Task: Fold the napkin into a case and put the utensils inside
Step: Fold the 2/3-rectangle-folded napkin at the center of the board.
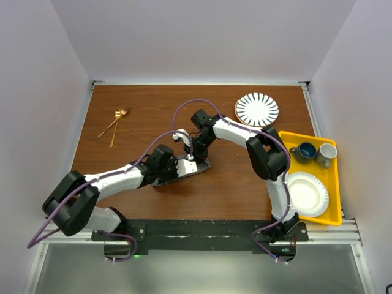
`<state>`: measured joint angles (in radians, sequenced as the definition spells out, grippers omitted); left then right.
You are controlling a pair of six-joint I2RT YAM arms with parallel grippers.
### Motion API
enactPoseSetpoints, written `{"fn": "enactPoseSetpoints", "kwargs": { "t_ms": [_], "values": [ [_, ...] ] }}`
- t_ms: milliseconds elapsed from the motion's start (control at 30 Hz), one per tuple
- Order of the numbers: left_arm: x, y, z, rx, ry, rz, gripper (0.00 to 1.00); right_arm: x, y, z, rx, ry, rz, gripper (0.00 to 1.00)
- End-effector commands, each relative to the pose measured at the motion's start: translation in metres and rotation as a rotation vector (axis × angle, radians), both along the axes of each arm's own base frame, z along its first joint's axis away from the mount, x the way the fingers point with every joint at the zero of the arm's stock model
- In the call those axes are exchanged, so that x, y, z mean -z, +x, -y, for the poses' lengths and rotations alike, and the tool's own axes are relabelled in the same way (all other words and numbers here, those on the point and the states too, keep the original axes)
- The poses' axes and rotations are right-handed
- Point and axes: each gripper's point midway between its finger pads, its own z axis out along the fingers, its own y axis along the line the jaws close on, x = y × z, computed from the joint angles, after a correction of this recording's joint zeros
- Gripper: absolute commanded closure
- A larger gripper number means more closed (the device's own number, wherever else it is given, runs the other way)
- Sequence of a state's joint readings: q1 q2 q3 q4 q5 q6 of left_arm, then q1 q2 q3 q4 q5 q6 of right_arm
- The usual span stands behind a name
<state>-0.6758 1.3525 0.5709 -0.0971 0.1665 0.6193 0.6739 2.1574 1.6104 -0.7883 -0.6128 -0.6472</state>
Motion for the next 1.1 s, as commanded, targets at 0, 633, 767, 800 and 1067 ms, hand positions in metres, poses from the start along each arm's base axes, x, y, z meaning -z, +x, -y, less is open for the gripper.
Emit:
{"fn": "enactPoseSetpoints", "kwargs": {
  "t_ms": [0, 633, 767, 800, 1067],
  "values": [
    [-0.008, 0.015, 0.006, -0.027, 0.008, 0.017, 0.9, 0.033, -0.018, 0.024, -0.017, -0.119, -0.059, 1.0],
    [-0.001, -0.016, 0.018, 0.119, -0.02, -0.13, 1.0, -0.062, -0.006, 0.017, 0.129, 0.053, -0.203, 0.54],
    [-0.001, -0.017, 0.019, 0.131, -0.022, -0.139, 1.0, -0.085, 0.002, 0.007, 0.166, 0.108, -0.234, 0.54],
    [-0.002, -0.018, 0.02, 0.135, -0.026, -0.142, 1.0, -0.092, 0.007, 0.002, 0.177, 0.131, -0.227, 0.55],
    [-0.006, -0.017, 0.022, 0.133, -0.029, -0.146, 1.0, -0.059, 0.052, -0.015, 0.334, 0.085, -0.127, 0.61]
  ]
}}
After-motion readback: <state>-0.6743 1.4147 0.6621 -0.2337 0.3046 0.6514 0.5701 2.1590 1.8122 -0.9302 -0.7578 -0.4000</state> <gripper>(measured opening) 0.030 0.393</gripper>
